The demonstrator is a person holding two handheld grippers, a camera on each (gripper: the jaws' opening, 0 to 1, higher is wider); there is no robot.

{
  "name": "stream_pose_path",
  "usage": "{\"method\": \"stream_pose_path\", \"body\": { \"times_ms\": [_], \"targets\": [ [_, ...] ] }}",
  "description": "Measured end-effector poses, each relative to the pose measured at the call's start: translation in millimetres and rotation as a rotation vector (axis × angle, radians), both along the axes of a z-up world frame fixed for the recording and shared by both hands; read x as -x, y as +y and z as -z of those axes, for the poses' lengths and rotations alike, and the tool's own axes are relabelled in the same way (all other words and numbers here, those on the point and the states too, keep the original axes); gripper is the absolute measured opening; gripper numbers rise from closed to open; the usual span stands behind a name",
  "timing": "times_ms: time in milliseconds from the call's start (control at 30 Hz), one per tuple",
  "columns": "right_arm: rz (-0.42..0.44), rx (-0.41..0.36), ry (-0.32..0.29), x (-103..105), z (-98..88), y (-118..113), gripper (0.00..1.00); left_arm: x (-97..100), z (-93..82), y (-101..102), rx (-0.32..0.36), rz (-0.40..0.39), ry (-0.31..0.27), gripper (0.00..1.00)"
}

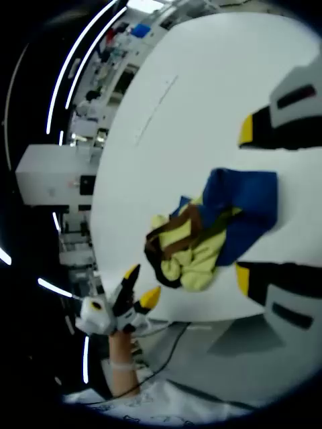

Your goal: Fold the garment on the visible template until the final outline fits inside the template.

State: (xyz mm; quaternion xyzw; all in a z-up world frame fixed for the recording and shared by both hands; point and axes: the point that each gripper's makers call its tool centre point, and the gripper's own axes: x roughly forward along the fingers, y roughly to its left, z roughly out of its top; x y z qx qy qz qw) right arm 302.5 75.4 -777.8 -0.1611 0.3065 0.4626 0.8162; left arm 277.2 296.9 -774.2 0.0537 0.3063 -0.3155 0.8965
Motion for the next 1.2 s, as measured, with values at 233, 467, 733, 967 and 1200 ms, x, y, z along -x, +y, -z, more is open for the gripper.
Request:
{"method": "stream_pose_path", "body": {
  "times_ms": [233, 467, 733, 967, 1200],
  "targets": [
    [0.016, 0.001, 0.004, -2, 3.5, -3, 0.88, -1.3, 1.7, 0, -0.001, 0.016, -0.011, 0.81],
    [0.035, -0.041, 0.016, -1, -2.8, -2, 0.99, 1.2, -1.0, 0, -0.001, 0.057, -0.025, 0.95],
    [0.033, -0.044, 0.026, 2, -1.4, -3, 0.99, 6.8, -2.1, 5, -0.008, 0.084, -0.022, 0.97],
    [0.039, -0.042, 0.024, 4, -3.2, -6, 0.99, 12.5, -2.1, 12, -0.010, 0.088, -0.019, 0.96],
    [0.060, -0.031, 0.023, 12, -2.0, -14, 0.97, 16.9, -4.2, 13, 0.001, 0.079, -0.023, 0.95]
  ]
}}
